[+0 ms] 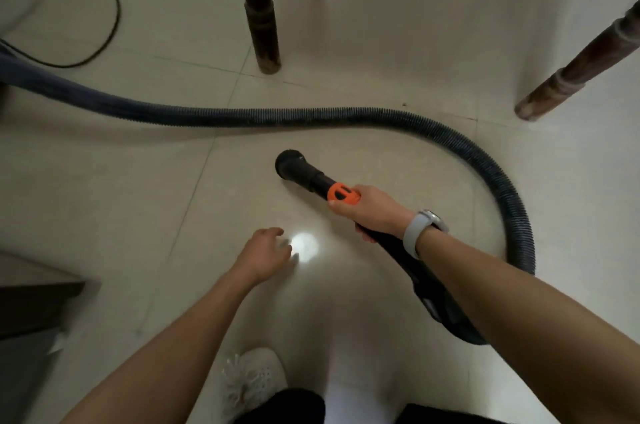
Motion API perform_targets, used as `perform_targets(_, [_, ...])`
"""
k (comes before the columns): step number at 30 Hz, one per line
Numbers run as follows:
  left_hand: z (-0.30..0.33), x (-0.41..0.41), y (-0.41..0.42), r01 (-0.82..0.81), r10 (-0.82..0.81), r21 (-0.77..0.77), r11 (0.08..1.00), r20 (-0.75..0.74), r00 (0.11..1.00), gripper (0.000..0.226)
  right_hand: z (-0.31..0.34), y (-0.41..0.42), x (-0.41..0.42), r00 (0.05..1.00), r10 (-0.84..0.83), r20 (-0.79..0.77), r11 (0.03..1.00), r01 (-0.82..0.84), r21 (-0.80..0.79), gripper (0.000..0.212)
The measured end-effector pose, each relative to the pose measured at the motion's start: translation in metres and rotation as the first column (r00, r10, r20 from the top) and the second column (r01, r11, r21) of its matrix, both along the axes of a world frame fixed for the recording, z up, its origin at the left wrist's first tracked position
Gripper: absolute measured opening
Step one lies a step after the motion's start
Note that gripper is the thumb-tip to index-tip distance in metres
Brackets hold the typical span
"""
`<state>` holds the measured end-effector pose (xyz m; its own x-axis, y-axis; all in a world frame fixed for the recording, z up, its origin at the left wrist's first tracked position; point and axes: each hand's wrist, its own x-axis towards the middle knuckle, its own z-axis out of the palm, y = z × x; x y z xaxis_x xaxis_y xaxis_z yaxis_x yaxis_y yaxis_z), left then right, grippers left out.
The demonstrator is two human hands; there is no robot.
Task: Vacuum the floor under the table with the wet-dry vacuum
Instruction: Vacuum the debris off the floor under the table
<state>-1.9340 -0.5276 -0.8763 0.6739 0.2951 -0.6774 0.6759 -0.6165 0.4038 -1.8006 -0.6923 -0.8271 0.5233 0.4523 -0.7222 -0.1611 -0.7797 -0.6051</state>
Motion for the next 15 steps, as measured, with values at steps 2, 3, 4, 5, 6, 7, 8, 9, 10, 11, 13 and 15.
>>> perform_targets(2, [0.042, -0.011, 0.004, -0.054, 0.054, -0.02, 0.998, 0.029, 0.998, 0.049, 0.033, 0.006, -0.016, 0.999, 0.011, 0.038, 1.0, -0.011, 0.002, 0.034])
perform_targets(3, [0.066, -0.016, 0.007, -0.083, 0.084, -0.029, 0.996, 0.044, 0.995, 0.048, 0.054, 0.009, -0.024, 0.997, 0.022, 0.071, 1.0, -0.022, 0.001, 0.035])
perform_targets(4, [0.093, -0.02, 0.01, -0.121, 0.123, -0.035, 0.992, 0.058, 0.991, 0.048, 0.076, 0.013, -0.032, 0.994, 0.036, 0.103, 0.999, -0.035, -0.009, 0.036])
perform_targets(5, [0.122, -0.025, 0.013, -0.162, 0.164, -0.031, 0.986, 0.077, 0.983, 0.046, 0.102, 0.017, -0.039, 0.99, 0.051, 0.134, 0.999, -0.049, -0.024, 0.037])
perform_targets(6, [0.152, -0.03, 0.016, -0.197, 0.198, -0.02, 0.98, 0.097, 0.975, 0.045, 0.128, 0.021, -0.044, 0.984, 0.066, 0.163, 0.997, -0.06, -0.041, 0.039])
perform_targets(7, [0.183, -0.034, 0.019, -0.223, 0.222, -0.003, 0.975, 0.12, 0.968, 0.044, 0.154, 0.025, -0.048, 0.98, 0.076, 0.187, 0.996, -0.068, -0.051, 0.041])
perform_targets(8, [0.215, -0.037, 0.023, -0.242, 0.238, 0.016, 0.97, 0.144, 0.961, 0.043, 0.183, 0.03, -0.051, 0.975, 0.088, 0.204, 0.995, -0.078, -0.056, 0.042])
perform_targets(9, [0.248, -0.04, 0.027, -0.258, 0.248, 0.037, 0.966, 0.168, 0.954, 0.042, 0.213, 0.037, -0.053, 0.97, 0.104, 0.221, 0.994, -0.093, -0.059, 0.044])
perform_targets(10, [0.282, -0.043, 0.031, -0.269, 0.254, 0.061, 0.961, 0.19, 0.949, 0.042, 0.245, 0.044, -0.055, 0.963, 0.125, 0.238, 0.992, -0.114, -0.059, 0.045])
perform_targets(11, [0.316, -0.045, 0.036, -0.279, 0.256, 0.086, 0.956, 0.213, 0.943, 0.041, 0.278, 0.053, -0.056, 0.953, 0.157, 0.26, 0.987, -0.146, -0.062, 0.046])
perform_targets(13, [0.385, -0.047, 0.051, -0.301, 0.267, 0.11, 0.947, 0.249, 0.931, 0.041, 0.346, 0.071, -0.056, 0.923, 0.246, 0.295, 0.969, -0.23, -0.089, 0.047])
perform_targets(15, [0.453, -0.05, 0.069, -0.323, 0.282, 0.112, 0.94, 0.282, 0.917, 0.041, 0.415, 0.089, -0.056, 0.882, 0.341, 0.326, 0.94, -0.317, -0.126, 0.046])
